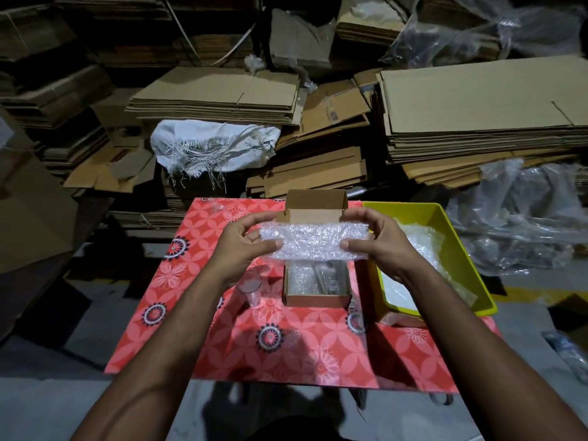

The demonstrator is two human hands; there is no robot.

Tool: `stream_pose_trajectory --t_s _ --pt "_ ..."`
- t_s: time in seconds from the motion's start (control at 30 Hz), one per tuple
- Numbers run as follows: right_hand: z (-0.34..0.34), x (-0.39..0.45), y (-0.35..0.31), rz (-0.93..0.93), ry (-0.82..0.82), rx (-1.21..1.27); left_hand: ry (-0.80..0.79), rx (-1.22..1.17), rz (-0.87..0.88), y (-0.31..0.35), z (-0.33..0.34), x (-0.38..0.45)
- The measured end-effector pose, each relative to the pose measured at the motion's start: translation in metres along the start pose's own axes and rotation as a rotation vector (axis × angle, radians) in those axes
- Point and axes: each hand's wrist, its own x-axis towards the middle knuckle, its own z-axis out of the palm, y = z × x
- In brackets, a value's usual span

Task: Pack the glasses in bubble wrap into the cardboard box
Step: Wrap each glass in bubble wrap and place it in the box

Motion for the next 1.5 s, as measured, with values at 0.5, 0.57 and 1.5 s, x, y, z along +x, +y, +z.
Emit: stream_pose_trajectory --t_s 0.5,0.57,1.5 --pt "-0.004 -0.003 -0.009 0.161 -0.084 0.281 -0.007 -0.153 -0.021 0.005 0.006 0.003" --pt "-0.005 -0.004 -0.012 0.175 -0.061 0.374 -0.015 -0.252 -0.037 0.007 0.009 0.001" --pt "0.003 0.016 -0.041 -0.143 -0.137 -0.433 -0.318 0.464 0.092 0.003 0.02 0.017"
